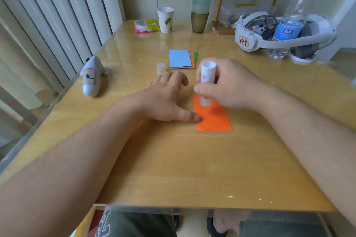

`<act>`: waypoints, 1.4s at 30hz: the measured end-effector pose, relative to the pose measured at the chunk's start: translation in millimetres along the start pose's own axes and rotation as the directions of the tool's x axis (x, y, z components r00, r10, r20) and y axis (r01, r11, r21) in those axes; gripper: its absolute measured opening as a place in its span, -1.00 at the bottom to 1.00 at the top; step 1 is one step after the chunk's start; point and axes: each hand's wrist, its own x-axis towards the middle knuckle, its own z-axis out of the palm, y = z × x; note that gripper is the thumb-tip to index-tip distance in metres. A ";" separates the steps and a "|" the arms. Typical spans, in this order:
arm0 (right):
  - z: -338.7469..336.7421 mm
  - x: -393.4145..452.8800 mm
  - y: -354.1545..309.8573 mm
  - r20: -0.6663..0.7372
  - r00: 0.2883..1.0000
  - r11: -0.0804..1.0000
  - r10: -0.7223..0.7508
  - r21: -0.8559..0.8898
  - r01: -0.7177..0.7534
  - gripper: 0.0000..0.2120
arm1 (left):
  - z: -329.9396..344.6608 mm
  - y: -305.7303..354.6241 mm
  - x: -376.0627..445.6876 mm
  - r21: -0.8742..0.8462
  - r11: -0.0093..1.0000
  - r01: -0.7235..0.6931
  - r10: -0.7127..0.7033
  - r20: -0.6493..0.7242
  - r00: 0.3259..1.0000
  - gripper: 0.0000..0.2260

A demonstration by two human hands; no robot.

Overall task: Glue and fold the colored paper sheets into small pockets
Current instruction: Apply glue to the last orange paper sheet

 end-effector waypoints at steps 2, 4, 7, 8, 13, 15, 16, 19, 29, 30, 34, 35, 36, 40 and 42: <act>15.1 5.4 5.0 -0.001 1.000 1.000 0.017 -0.008 -0.017 -0.80 | 2.5 0.9 0.7 0.053 0.999 0.002 -0.001 -0.021 1.000 -0.22; 23.6 7.1 11.4 0.003 1.000 1.000 0.024 0.020 -0.024 -0.79 | 4.3 1.2 1.1 0.079 0.997 0.007 -0.004 -0.033 0.999 -0.20; 29.4 5.4 15.9 0.017 0.999 0.998 0.033 0.043 -0.034 -0.81 | 5.2 0.8 2.1 0.075 0.997 0.019 -0.017 -0.028 0.999 -0.18; 30.8 4.4 16.4 0.026 0.999 0.999 0.032 0.039 -0.033 -0.81 | 5.2 1.4 2.2 0.074 0.997 0.023 -0.022 -0.022 1.000 -0.15; 34.4 6.4 18.3 0.042 0.999 0.999 0.035 0.028 -0.036 -0.78 | 5.1 2.7 1.9 0.080 0.997 0.019 -0.016 -0.028 0.999 -0.09; 35.7 9.0 19.8 0.030 0.999 0.999 0.042 0.034 -0.043 -0.79 | 6.0 2.5 2.0 0.077 0.997 0.016 -0.013 -0.035 0.999 -0.10; 36.1 10.4 20.7 0.022 0.999 0.998 0.046 0.035 -0.047 -0.80 | 6.3 2.1 2.1 0.074 0.997 0.016 -0.014 -0.035 0.999 -0.11; 36.3 14.8 23.5 0.004 0.998 0.997 0.063 0.039 -0.063 -0.83 | 5.8 1.0 1.7 0.061 0.998 0.027 -0.026 -0.015 1.000 -0.08; 40.7 27.8 27.5 -0.093 0.987 0.991 0.132 -0.013 -0.134 -0.80 | 4.9 1.1 1.0 0.037 0.999 0.023 -0.022 -0.016 1.000 0.00; 40.7 28.8 28.4 -0.106 0.985 0.990 0.138 -0.021 -0.141 -0.79 | 4.9 1.2 0.9 0.039 0.999 0.024 -0.024 -0.016 1.000 -0.02; 34.4 27.6 28.5 -0.229 0.961 0.988 0.154 0.028 -0.152 -0.78 | 3.6 1.6 0.0 0.030 1.000 0.004 -0.003 -0.013 1.000 -0.06; 32.9 26.7 28.7 -0.251 0.955 0.988 0.155 0.040 -0.150 -0.78 | 2.0 0.3 -0.1 0.015 1.000 -0.002 0.002 -0.004 1.000 -0.08; 32.3 25.6 28.9 -0.253 0.955 0.988 0.156 0.044 -0.150 -0.77 | 0.0 -1.9 -0.1 -0.018 1.000 -0.004 0.004 0.006 1.000 -0.11; 38.2 17.2 25.1 -0.133 0.978 0.987 0.161 0.026 -0.158 -0.74 | -6.4 -12.7 2.4 -0.296 0.955 0.015 -0.019 -0.010 1.000 -0.41; 40.6 12.5 22.3 -0.094 0.985 0.990 0.143 0.004 -0.143 -0.77 | -6.7 -13.4 3.6 -0.302 0.953 0.009 -0.021 -0.037 0.999 -0.51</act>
